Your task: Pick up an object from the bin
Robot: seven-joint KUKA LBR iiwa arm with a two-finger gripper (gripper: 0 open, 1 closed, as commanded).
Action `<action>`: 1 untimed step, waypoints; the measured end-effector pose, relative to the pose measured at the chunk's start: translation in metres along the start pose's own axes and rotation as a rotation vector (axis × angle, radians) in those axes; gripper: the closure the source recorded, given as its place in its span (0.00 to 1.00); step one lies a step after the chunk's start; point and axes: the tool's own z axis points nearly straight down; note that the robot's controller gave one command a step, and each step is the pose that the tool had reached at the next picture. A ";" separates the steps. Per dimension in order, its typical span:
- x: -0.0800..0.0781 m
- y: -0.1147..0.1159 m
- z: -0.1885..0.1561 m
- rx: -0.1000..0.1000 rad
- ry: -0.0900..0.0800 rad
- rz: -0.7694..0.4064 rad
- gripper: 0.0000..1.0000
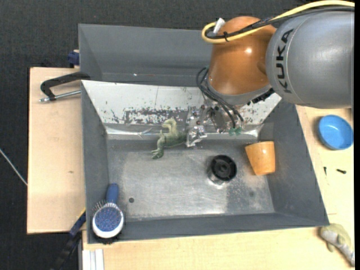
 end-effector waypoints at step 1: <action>-0.004 0.006 -0.154 0.001 -0.001 0.045 1.00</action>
Offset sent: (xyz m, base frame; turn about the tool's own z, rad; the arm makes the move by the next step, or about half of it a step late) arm -0.0019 0.0053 0.1473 0.0458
